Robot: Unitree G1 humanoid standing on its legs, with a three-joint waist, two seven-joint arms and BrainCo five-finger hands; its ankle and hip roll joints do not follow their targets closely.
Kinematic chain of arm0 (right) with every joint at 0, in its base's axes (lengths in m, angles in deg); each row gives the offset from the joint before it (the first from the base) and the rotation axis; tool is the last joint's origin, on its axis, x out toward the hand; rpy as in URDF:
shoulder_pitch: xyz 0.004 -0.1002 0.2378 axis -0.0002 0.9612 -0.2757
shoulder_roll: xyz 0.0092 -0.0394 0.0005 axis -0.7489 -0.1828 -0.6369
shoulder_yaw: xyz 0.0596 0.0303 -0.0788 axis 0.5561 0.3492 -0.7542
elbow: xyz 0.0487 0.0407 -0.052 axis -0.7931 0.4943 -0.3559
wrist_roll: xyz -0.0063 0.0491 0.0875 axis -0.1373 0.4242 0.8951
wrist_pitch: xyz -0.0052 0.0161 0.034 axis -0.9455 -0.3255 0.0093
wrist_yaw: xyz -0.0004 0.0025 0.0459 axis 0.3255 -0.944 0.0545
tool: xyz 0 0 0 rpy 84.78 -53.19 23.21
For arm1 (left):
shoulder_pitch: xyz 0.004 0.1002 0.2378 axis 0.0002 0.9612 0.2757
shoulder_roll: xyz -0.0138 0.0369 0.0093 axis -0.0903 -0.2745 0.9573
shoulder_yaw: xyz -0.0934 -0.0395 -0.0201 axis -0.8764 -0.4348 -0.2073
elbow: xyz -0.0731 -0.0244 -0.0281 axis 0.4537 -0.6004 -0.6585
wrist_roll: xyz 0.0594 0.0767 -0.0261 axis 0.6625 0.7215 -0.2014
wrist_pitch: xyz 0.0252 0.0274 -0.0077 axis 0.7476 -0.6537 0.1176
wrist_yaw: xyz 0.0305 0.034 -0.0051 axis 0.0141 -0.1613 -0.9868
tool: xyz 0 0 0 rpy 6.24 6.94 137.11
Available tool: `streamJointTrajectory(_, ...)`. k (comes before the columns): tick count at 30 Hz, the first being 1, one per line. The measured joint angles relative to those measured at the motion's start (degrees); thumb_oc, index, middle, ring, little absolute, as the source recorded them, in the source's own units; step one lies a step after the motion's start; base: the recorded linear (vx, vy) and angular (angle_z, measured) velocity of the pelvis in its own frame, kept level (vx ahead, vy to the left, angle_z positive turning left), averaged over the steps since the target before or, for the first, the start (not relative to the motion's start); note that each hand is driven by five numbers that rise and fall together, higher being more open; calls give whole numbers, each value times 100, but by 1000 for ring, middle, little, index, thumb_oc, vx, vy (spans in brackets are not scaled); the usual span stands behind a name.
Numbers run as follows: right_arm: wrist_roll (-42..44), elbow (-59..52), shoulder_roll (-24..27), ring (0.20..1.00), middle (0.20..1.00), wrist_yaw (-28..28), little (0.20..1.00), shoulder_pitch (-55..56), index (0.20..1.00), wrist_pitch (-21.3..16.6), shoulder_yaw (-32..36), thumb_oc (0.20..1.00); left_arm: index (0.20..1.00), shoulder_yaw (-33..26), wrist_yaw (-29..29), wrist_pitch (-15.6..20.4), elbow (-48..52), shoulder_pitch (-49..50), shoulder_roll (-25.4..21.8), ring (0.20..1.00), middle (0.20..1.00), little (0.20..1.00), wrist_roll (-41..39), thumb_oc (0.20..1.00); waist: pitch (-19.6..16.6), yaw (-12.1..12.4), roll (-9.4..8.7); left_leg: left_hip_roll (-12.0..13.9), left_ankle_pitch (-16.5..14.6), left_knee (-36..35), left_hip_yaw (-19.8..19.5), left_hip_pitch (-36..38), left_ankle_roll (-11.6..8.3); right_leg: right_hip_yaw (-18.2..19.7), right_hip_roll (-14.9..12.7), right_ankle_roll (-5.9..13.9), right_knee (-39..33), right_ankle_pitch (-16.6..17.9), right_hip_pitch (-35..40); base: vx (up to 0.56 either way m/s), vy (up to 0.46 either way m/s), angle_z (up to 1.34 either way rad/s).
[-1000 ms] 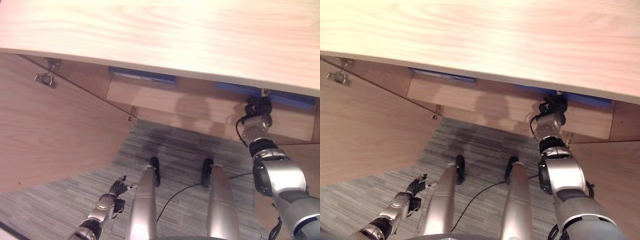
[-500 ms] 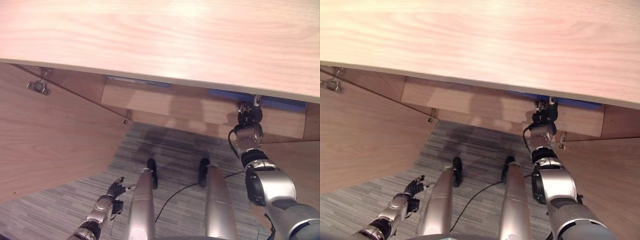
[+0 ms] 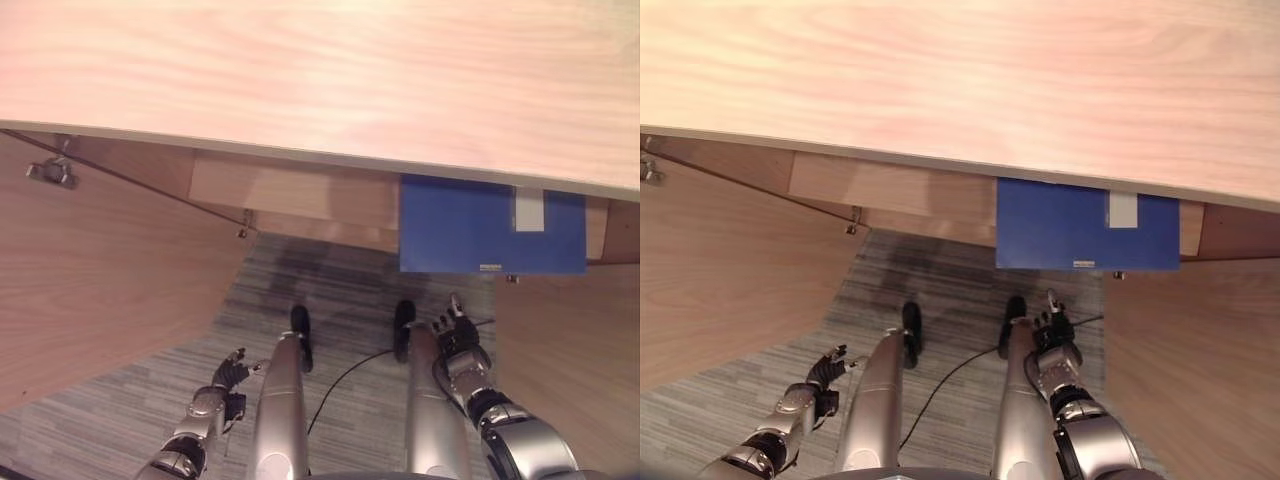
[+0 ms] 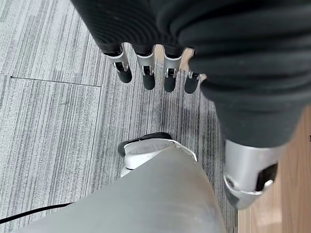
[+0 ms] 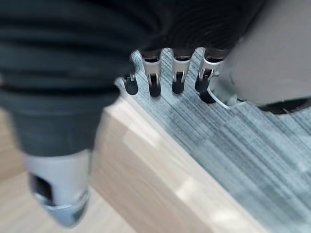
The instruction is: Put the empty folder in the office cabinet
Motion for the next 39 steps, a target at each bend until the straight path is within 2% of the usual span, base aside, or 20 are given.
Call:
streamJointTrajectory(6,2,-115,49,1000,1000,37,1000,-319,1000,-45,118,1000,1000,-1,54,31,11,0,-1,1000,1000,1000,2,1000,7,20,8,2,1,-46,0,-8,-1,6,6,-39,-16,14,-27,-16,3,0)
streamJointTrajectory(10,4,-144,131,1000,1000,39,1000,-471,1000,-63,261,1000,1000,-2,71,45,23,-3,-3,1000,1000,1000,4,1000,52,129,44,2,26,-31,-10,-10,-31,-6,10,-86,-38,66,-23,-48,8,0)
streamJointTrajectory(11,5,-139,160,699,699,39,699,-497,699,-63,261,699,1000,-1,71,43,18,-3,-3,1000,1000,1000,7,1000,73,141,53,2,15,-44,-12,-10,-13,-6,10,-84,-37,64,-17,0,0,0)
streamJointTrajectory(12,5,-138,177,536,536,40,536,-527,536,-66,263,536,1000,-2,71,40,9,-2,-7,1000,1000,1000,6,1000,90,146,52,2,14,-43,-11,-10,-13,-4,9,-83,-38,63,-16,0,0,0)
streamJointTrajectory(13,6,-127,182,200,200,35,200,-585,200,-78,274,200,1000,-2,71,35,4,-2,-13,1000,1000,1000,6,1000,101,156,50,1,14,-39,-12,-11,-13,-5,7,-83,-38,63,-14,0,0,0)
streamJointTrajectory(17,6,-155,177,200,200,47,200,-756,200,-154,261,200,1000,-1,78,42,32,-4,-11,1000,1000,1000,7,1000,102,136,48,0,-6,-38,-15,0,2,7,3,-12,-38,-1,3,27,3,0)
streamJointTrajectory(18,6,-271,171,200,200,49,200,-723,200,-158,260,200,1000,-1,80,46,30,-4,-14,1000,1000,1000,7,1000,102,151,49,-2,35,-31,-17,-5,-33,-18,8,-89,-35,79,1,0,0,0)
streamJointTrajectory(21,4,-429,169,200,200,85,200,-694,200,-175,242,200,1000,-4,79,39,30,-3,-7,1000,1000,1000,6,1000,106,147,43,3,-8,-46,-15,5,16,-10,6,-30,-42,-3,7,67,0,0)
streamJointTrajectory(25,5,-707,162,200,200,90,200,-587,200,-209,260,200,1000,-10,84,46,31,-2,-20,1000,1000,1000,9,1000,107,130,41,0,-4,-48,-16,9,13,-3,8,-43,-46,11,16,-47,4,0)
streamJointTrajectory(26,6,-888,161,200,200,85,200,-543,200,-256,263,200,1000,-10,85,46,28,-2,-20,1000,1000,1000,11,1000,108,133,41,-2,37,-41,-19,5,-36,-15,12,-90,-46,81,11,0,0,0)
streamJointTrajectory(27,6,-1214,163,200,200,87,200,-456,200,-286,271,200,1000,-25,85,42,30,2,-20,1000,1000,1000,11,1000,109,143,39,2,21,-37,-15,8,-1,-19,18,-88,-55,79,15,0,0,0)
streamJointTrajectory(29,8,-1265,175,200,200,78,200,-557,200,-368,283,200,1000,-48,85,42,34,3,-15,1000,1000,1000,13,1000,113,138,31,-1,10,-51,-21,42,-3,-11,10,-28,-50,29,48,-51,3,0)
streamJointTrajectory(31,11,-1290,171,200,200,10,200,-627,200,-373,343,200,1000,-54,86,51,57,6,-38,1000,1000,1000,17,1000,120,148,23,2,12,-53,-23,34,-1,-15,19,-82,-60,66,43,49,-4,-1)
streamJointTrajectory(34,13,-1251,180,200,200,-129,200,-662,200,-401,419,200,1000,-52,84,42,37,6,-32,1000,1000,1000,19,1000,123,145,22,3,-4,-52,-22,28,1,-4,14,-45,-65,-12,32,-4,2,0)
streamJointTrajectory(36,30,-1377,226,200,200,-281,200,-688,200,-355,441,200,1000,-54,88,46,35,5,-44,1000,1000,1000,19,1000,126,163,17,-9,54,-53,-23,10,-5,-4,16,-72,-79,129,19,-59,10,-2)
streamJointTrajectory(39,51,-1549,257,200,200,-417,200,-676,200,-433,451,200,1000,-56,90,41,47,6,-39,1000,1000,1000,15,1000,214,171,44,-2,67,-103,-10,4,29,3,25,4,-190,138,40,-1,1,-2)
